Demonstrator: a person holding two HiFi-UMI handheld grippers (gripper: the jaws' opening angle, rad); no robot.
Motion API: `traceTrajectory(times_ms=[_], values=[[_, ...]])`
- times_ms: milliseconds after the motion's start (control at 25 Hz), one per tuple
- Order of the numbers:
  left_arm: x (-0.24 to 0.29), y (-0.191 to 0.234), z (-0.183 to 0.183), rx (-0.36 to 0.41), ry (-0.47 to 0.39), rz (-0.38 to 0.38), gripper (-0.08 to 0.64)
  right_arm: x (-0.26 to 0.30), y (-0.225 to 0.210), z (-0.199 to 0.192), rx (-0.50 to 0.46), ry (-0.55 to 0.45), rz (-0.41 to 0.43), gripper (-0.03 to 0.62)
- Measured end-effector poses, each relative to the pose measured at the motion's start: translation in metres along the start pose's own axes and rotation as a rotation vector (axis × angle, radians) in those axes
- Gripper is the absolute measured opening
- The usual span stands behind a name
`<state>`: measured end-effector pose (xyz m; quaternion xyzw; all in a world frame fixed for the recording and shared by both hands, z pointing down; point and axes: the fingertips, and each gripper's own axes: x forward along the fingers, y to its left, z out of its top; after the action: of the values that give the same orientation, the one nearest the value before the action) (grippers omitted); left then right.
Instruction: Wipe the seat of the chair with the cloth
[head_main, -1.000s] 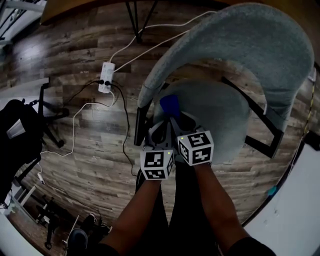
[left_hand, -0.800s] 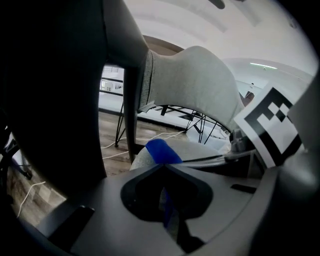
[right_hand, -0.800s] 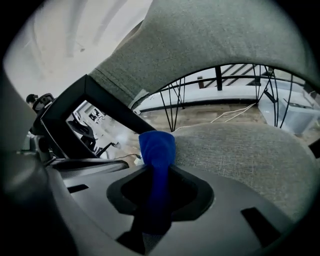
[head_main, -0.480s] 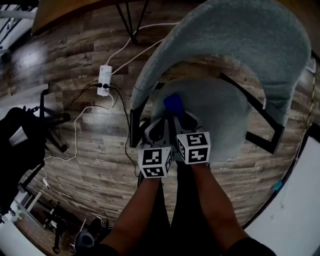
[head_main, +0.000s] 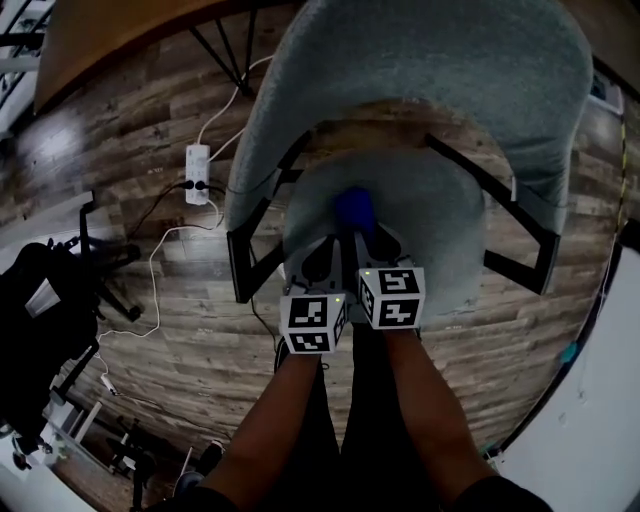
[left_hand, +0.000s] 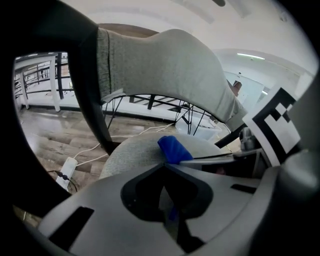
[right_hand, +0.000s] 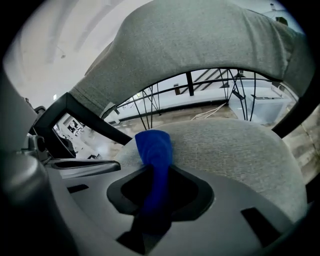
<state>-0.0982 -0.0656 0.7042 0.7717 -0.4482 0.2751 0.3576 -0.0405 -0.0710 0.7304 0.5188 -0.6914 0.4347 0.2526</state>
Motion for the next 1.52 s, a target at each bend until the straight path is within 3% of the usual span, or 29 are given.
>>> traceTrajectory(times_ms=[480, 1080, 1520], values=[[0.025, -0.058, 0.012, 0.082, 0.024, -0.089, 0.003, -0.034, -0.064, -0.006, 0.109, -0.045, -0.093, 0.103], [0.044, -0.116, 0.013, 0.114, 0.056, -0.179, 0.003, -0.077, -0.140, -0.019, 0.237, -0.114, -0.222, 0.103], [0.050, -0.147, 0.012, 0.137, 0.076, -0.238, 0.003, -0.107, -0.187, -0.033, 0.277, -0.142, -0.331, 0.103]])
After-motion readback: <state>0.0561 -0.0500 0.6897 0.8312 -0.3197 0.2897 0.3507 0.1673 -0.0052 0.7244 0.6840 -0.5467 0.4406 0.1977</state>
